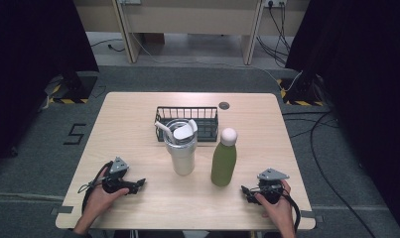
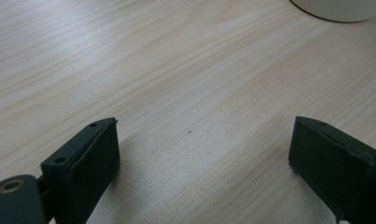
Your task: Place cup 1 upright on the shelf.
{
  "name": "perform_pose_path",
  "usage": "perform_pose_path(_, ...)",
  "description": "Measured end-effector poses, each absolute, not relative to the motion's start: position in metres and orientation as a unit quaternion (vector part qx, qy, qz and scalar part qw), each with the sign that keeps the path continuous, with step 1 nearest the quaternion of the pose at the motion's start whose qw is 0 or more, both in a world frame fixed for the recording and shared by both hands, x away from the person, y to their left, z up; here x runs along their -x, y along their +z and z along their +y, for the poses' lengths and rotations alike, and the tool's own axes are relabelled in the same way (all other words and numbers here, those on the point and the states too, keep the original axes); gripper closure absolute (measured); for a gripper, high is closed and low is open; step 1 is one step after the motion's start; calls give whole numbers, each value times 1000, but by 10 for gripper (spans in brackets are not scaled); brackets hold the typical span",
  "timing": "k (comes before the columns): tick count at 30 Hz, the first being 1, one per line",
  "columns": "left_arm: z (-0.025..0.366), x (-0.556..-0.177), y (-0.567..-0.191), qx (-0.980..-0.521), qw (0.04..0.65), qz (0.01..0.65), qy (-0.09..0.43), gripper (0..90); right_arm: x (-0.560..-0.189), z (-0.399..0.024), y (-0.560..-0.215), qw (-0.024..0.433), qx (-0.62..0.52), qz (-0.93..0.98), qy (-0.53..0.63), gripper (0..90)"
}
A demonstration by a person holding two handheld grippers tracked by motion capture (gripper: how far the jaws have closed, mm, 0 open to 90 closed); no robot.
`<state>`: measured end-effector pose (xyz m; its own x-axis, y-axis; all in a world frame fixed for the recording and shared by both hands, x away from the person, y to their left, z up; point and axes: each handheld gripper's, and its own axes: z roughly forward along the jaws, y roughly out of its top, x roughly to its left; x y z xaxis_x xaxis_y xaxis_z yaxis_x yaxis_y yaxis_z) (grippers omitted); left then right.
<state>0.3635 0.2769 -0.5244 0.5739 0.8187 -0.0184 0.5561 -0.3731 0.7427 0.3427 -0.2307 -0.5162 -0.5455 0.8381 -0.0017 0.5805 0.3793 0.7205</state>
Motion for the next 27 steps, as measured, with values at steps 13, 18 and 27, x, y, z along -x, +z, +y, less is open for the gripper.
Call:
perform_pose_path(13, 277, -363, -524, -809, 365, 424, 180, 82, -344, -230, -516, 188, -441, 808, 342, 122)
perform_pose_path(18, 278, -362, -524, -807, 371, 422, 180, 126, -344, -230, -516, 188, -441, 808, 342, 122)
perform_pose_path(27, 279, -358, -520, -801, 409, 401, 174, 150, -344, -230, -516, 188, -441, 808, 343, 119)
